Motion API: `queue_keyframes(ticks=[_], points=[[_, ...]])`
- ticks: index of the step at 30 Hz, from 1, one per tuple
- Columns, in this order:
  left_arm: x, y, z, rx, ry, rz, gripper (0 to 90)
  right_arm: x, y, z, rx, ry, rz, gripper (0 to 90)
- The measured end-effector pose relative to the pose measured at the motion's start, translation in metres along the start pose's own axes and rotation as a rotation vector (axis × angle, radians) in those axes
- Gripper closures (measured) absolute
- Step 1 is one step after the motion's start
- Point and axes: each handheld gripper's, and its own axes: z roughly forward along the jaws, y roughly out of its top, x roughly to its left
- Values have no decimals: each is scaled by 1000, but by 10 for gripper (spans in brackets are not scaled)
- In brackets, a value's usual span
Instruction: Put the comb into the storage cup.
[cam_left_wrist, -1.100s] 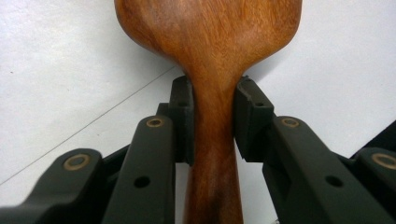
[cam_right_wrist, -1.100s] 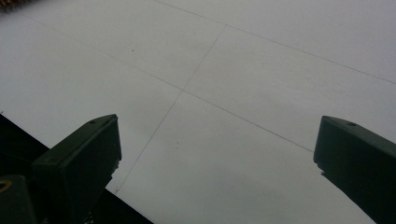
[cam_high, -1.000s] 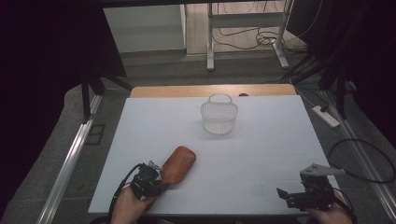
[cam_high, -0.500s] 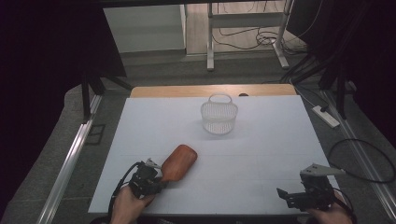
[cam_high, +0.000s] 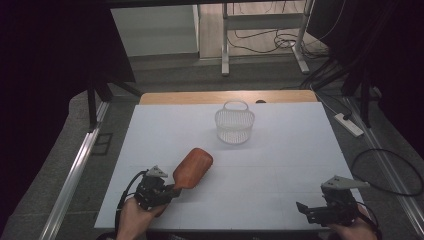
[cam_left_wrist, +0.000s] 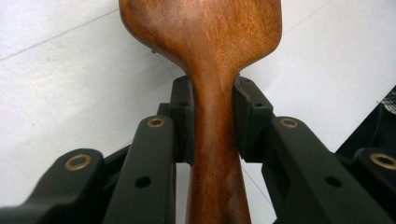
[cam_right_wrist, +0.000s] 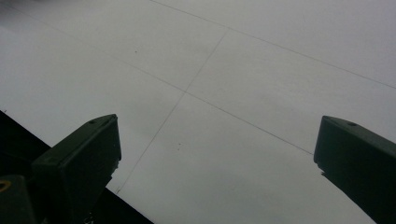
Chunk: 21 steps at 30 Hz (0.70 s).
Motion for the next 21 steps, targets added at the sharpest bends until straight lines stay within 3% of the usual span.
queue_keyframes(ticks=[9,14,21], points=[[-5,3,-4,-53,-29,39,715,2,0,-2,-34,27,-34,0],[-7,5,-6,-73,-36,55,715,4,2,-3,-84,32,-55,0],[-11,8,-10,-123,-78,71,715,6,9,-5,-154,60,-110,0]])
